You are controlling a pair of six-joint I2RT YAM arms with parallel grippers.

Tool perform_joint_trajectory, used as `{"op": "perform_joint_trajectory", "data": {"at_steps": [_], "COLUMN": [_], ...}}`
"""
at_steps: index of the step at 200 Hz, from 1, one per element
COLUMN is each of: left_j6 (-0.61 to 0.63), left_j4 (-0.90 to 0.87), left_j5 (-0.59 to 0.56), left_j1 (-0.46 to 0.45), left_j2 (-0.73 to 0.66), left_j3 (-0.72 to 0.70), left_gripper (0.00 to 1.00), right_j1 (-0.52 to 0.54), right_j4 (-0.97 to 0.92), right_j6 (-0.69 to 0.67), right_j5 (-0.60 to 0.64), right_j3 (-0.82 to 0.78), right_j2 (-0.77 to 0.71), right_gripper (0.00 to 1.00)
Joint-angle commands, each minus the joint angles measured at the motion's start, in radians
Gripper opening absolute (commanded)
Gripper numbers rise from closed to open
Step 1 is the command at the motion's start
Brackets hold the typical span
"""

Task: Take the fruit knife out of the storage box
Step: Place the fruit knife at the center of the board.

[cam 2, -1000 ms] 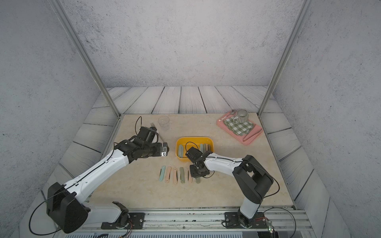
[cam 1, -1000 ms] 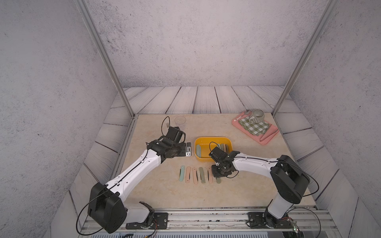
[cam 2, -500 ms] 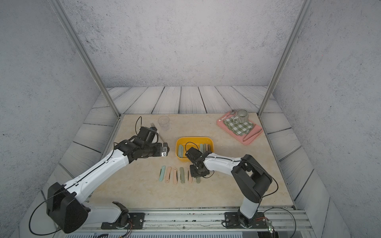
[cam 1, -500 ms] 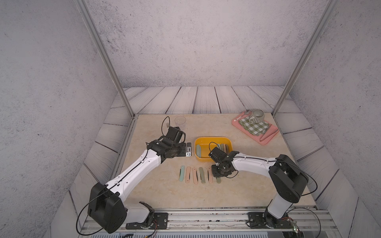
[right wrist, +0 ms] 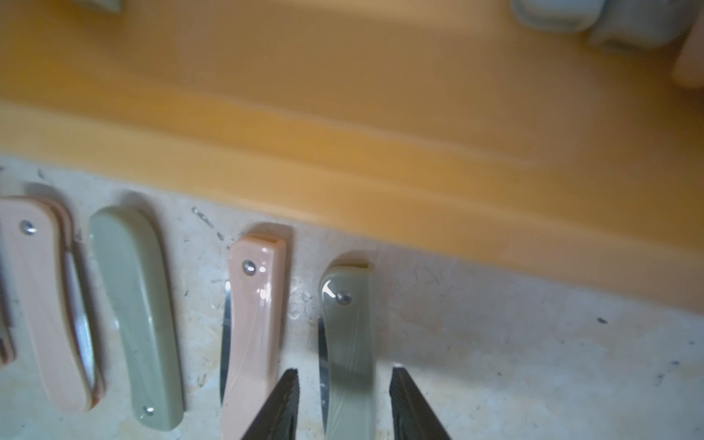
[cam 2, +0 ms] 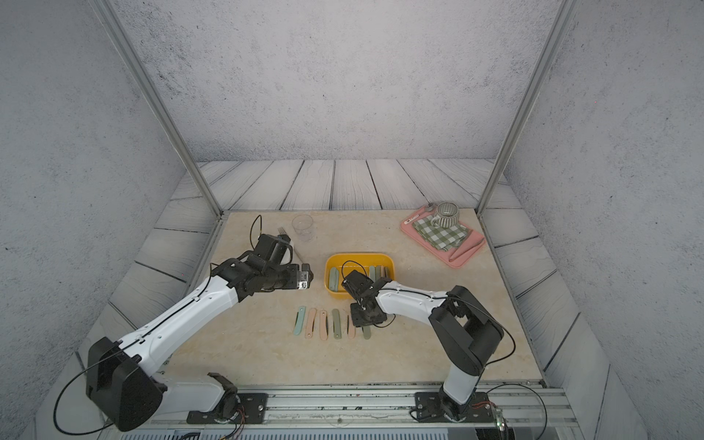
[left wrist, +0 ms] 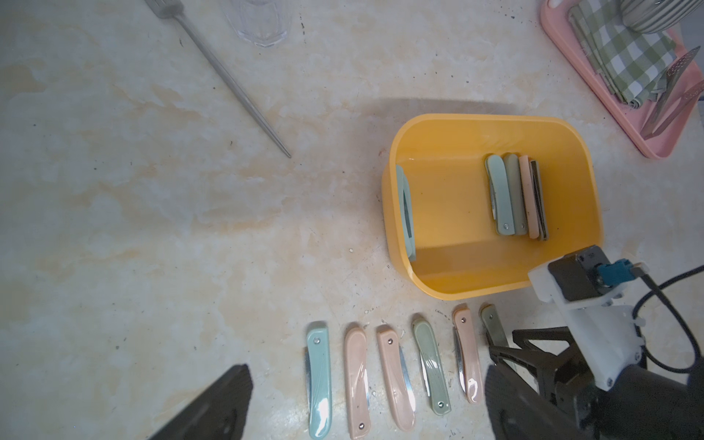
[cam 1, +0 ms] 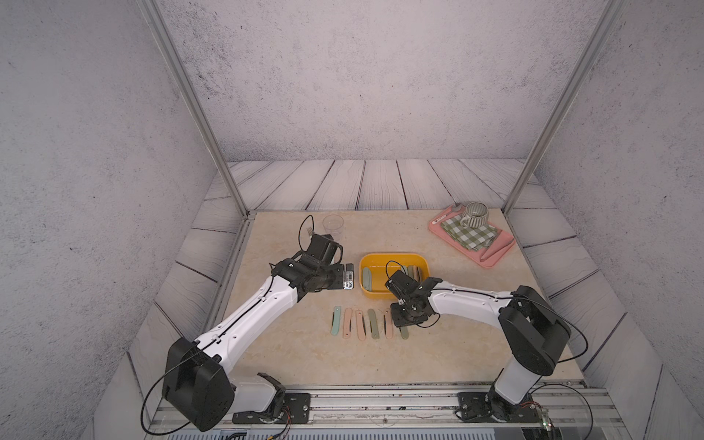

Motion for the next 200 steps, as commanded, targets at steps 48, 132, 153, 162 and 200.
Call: {"op": "perform_joint_trajectory", "data": {"at_steps": [48, 132, 153, 162, 200], "left_j6": [0.017, 0.052, 0.069, 0.080, 0.097], "left_j4": [0.014, 0.034, 0.029, 0.026, 0.048], "left_j5": [0.005, 0.016, 0.009, 0.005, -0.004], "left_j1": [0.010, -0.012, -0.032, -0.040, -0.073], "left_j2": [0.003, 0.033, 0.053, 0.061, 0.089], "left_j3": [0.015, 0.050, 0.073, 0.084, 0.108], "left_gripper": [0.99, 0.99, 0.99, 0.99, 0.99], "right_j1": [0.002, -0.031, -0.055, -0.067, -0.176], "right_j4": [-0.148, -0.311, -0.334, -0.335, -0.333], "right_j6": [-0.056, -0.153, -0.183, -0.193, -0.206], "right_j5": [0.037, 0.094, 0.103, 0.104, 0.029], "right_j3": [0.083, 0.225, 0.278, 0.294, 0.342], "right_j2": [-0.102, -0.158, -0.144, -0.139, -0.115], "right_gripper": [0.55, 0.99, 0.99, 0.99, 0.99]}}
